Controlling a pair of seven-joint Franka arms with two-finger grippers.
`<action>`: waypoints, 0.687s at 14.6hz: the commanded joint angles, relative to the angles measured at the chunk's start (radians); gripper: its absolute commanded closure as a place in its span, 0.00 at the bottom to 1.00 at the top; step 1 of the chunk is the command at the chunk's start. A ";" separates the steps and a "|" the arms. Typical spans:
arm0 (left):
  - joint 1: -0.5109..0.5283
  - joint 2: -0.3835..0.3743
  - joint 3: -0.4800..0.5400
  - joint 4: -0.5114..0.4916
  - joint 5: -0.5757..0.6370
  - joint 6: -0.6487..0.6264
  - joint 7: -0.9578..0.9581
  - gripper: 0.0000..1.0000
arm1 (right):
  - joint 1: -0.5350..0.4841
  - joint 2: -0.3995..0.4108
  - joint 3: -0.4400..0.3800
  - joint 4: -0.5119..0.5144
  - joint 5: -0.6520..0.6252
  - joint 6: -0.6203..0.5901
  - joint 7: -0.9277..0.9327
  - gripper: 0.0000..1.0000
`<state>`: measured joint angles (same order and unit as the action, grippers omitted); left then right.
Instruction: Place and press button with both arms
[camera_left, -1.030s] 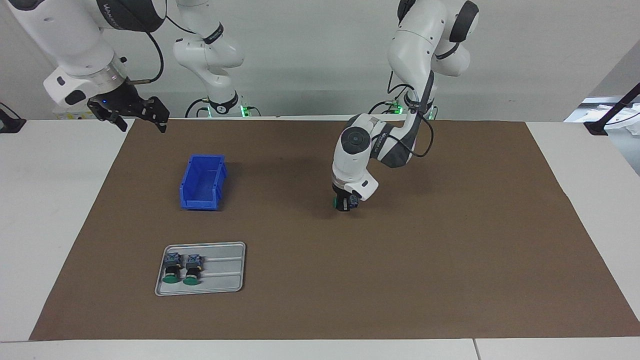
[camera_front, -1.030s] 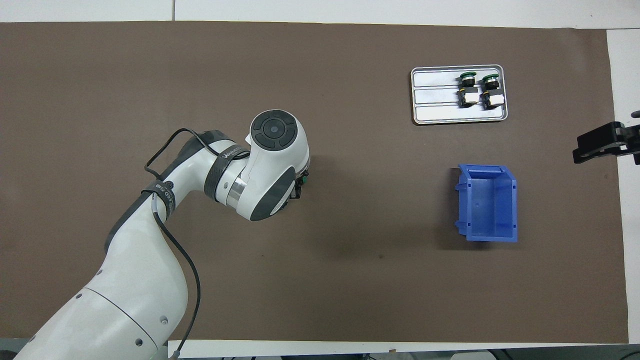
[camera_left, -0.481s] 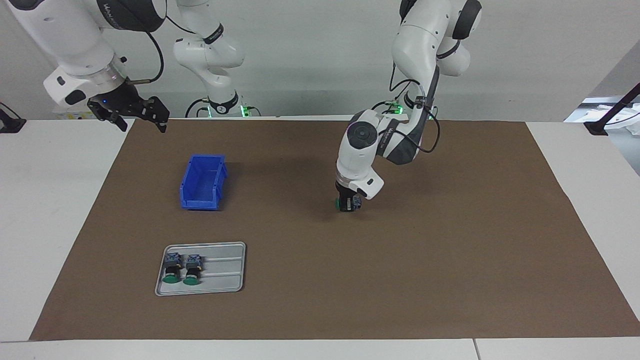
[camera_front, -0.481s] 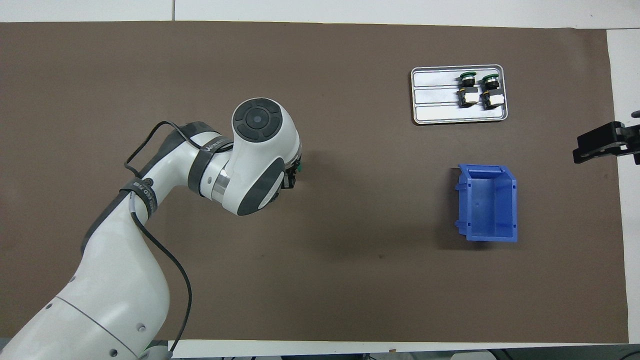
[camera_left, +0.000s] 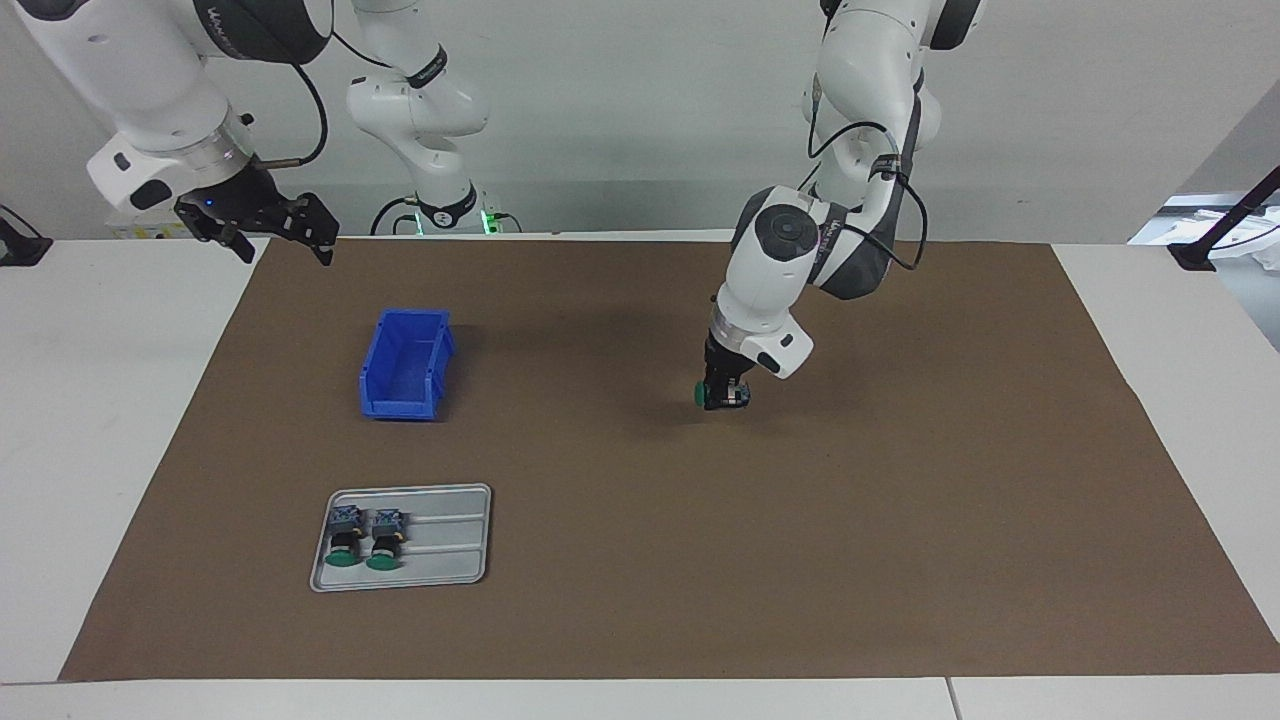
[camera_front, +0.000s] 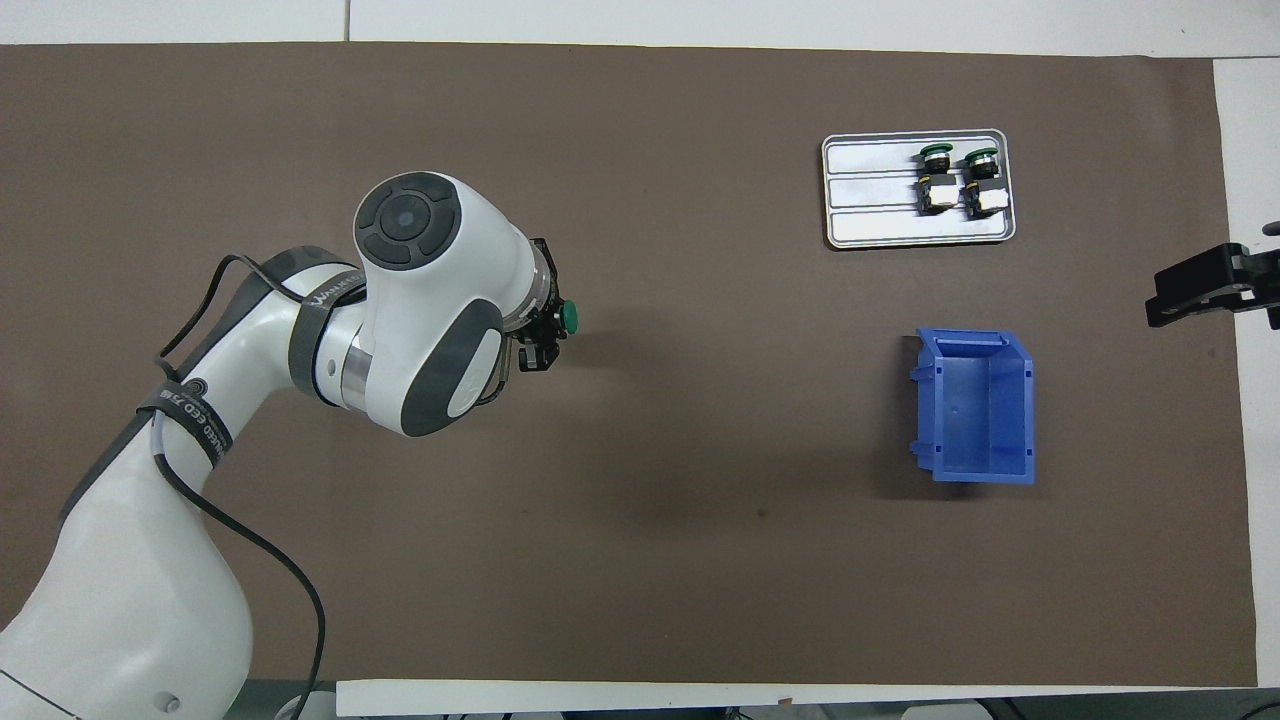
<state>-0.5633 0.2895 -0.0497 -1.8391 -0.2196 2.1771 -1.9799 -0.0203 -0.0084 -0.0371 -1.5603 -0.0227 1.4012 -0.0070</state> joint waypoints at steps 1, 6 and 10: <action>0.031 -0.038 -0.001 -0.054 -0.119 0.006 0.119 0.88 | 0.002 -0.025 -0.004 -0.030 0.004 0.009 0.010 0.01; 0.080 -0.073 0.001 -0.141 -0.401 0.013 0.496 0.85 | 0.002 -0.025 -0.004 -0.030 0.004 0.009 0.010 0.01; 0.109 -0.092 -0.001 -0.193 -0.518 0.036 0.614 0.85 | 0.002 -0.025 -0.004 -0.030 0.004 0.009 0.010 0.01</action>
<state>-0.4615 0.2474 -0.0473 -1.9665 -0.6803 2.1818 -1.4198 -0.0203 -0.0084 -0.0371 -1.5603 -0.0227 1.4012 -0.0070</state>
